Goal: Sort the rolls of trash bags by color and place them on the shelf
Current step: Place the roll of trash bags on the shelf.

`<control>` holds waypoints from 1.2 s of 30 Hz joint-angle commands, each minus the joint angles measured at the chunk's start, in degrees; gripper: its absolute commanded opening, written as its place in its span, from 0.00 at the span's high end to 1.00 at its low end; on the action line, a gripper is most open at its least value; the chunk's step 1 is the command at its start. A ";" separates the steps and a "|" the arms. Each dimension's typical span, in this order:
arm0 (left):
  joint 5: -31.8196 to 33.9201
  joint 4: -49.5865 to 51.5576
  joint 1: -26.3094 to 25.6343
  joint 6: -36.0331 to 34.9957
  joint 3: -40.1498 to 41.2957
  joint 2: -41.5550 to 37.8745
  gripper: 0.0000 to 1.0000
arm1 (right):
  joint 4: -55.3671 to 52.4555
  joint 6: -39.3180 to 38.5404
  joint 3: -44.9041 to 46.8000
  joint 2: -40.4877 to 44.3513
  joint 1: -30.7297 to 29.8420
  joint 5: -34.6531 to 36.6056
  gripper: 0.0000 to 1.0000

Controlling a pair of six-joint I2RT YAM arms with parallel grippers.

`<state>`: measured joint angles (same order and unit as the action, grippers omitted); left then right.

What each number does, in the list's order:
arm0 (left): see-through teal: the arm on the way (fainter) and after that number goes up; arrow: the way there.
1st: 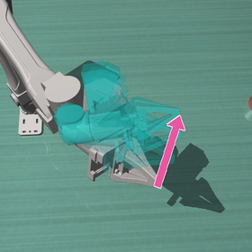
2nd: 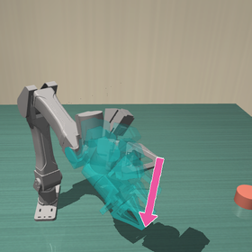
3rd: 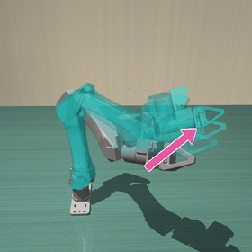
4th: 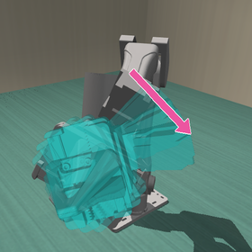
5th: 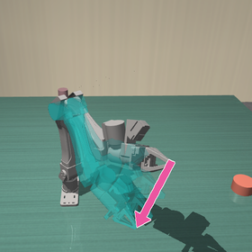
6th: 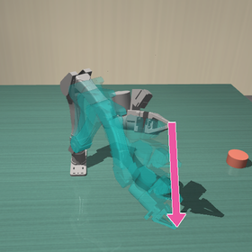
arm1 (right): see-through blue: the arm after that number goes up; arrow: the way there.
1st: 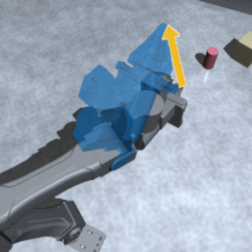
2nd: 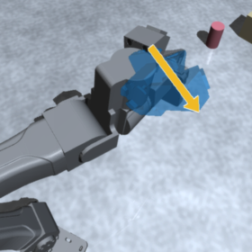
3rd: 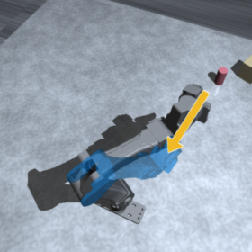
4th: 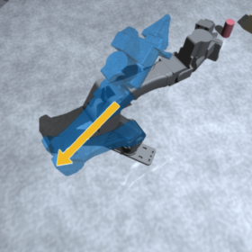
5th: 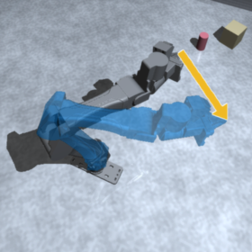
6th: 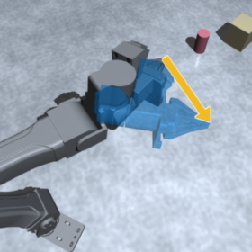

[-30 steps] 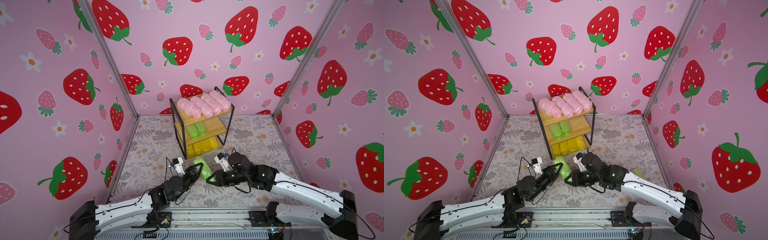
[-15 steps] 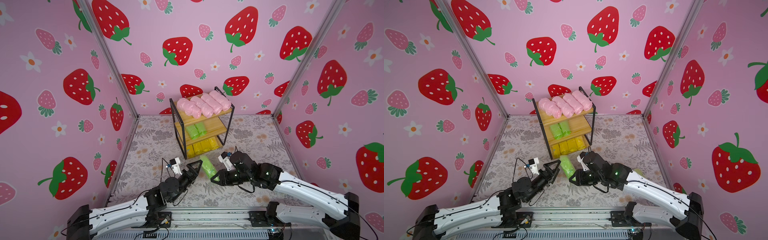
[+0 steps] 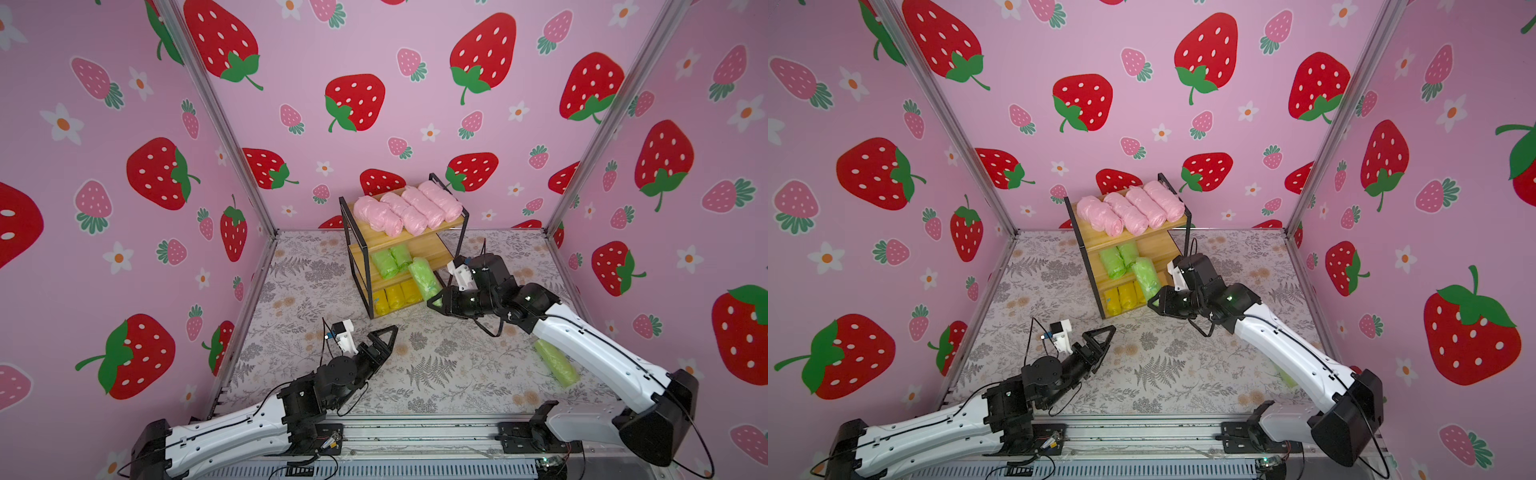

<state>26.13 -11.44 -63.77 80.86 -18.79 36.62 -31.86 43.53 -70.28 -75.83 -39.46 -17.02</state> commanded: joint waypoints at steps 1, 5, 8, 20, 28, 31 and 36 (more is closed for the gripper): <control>0.45 1.30 -0.13 -1.14 -2.95 0.38 0.04 | 5.73 -1.44 -3.47 -2.01 2.50 -3.87 1.00; 0.78 0.90 -0.13 -1.70 -3.01 0.75 0.04 | 9.48 0.11 -5.65 -6.12 4.23 -5.62 1.00; 0.88 1.11 -0.16 -2.40 -3.23 0.67 0.04 | 11.36 1.13 -7.33 -9.03 5.00 -6.27 1.00; 1.64 1.99 -0.13 -4.36 -2.88 -1.02 0.05 | 13.22 3.38 -13.20 -16.27 7.31 -5.29 1.00; 1.80 1.86 -0.04 -4.99 -2.57 -0.94 0.05 | 12.93 4.34 -14.52 -20.17 8.09 -4.83 1.00; 1.73 1.82 -0.04 -4.99 -2.34 -0.94 0.05 | 12.18 4.83 -15.22 -21.65 8.27 -4.44 0.92; 1.73 2.19 -0.06 -5.00 -2.24 -1.27 0.05 | 10.52 5.15 -16.29 -23.60 8.70 -4.87 0.73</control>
<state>26.59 -9.65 -63.77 76.93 -19.57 36.03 -21.47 48.47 -84.18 -99.35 -31.59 -21.82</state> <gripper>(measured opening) 0.951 0.340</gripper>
